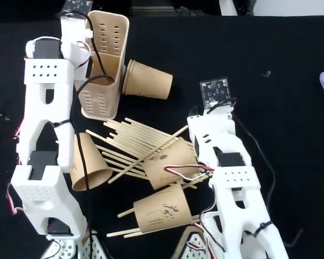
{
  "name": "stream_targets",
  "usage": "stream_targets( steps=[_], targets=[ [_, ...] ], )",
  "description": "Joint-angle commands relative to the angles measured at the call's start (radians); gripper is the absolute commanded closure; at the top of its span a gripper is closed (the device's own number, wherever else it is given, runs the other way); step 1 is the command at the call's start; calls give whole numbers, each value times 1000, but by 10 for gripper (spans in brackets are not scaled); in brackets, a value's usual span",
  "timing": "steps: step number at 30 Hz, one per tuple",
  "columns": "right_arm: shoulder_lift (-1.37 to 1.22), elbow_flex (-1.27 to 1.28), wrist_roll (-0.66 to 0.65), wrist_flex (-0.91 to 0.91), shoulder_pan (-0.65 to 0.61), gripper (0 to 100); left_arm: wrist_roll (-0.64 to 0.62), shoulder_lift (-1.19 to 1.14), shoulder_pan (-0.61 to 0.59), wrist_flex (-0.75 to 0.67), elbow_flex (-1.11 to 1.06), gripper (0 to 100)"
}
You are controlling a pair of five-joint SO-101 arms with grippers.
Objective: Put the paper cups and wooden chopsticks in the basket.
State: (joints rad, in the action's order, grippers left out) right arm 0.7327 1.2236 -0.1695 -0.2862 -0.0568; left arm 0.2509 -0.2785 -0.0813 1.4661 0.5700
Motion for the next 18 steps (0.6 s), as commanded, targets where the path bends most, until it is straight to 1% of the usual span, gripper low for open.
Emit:
stream_targets(
  steps=[1, 3, 6, 8, 10, 12, 14, 18],
  targets=[
    [-4, -4, 3, 28, 6, 832, 89, 55, -10, -12, 12, 970],
    [-4, -4, 3, 28, 6, 832, 164, 60, 4, -15, 16, 970],
    [-4, -4, 3, 28, 6, 832, 324, 60, 18, -15, 16, 970],
    [-4, -4, 3, 28, 6, 832, 407, 57, 21, -14, 16, 970],
    [-4, -4, 3, 28, 6, 832, 450, 57, 22, -14, 16, 970],
    [-4, -4, 3, 28, 6, 832, 466, 63, 25, -18, 18, 970],
    [-4, -4, 3, 28, 6, 832, 468, 64, 45, -20, 19, 970],
    [-4, -4, 3, 28, 6, 832, 532, 57, 82, -12, 54, 970]
  ],
)
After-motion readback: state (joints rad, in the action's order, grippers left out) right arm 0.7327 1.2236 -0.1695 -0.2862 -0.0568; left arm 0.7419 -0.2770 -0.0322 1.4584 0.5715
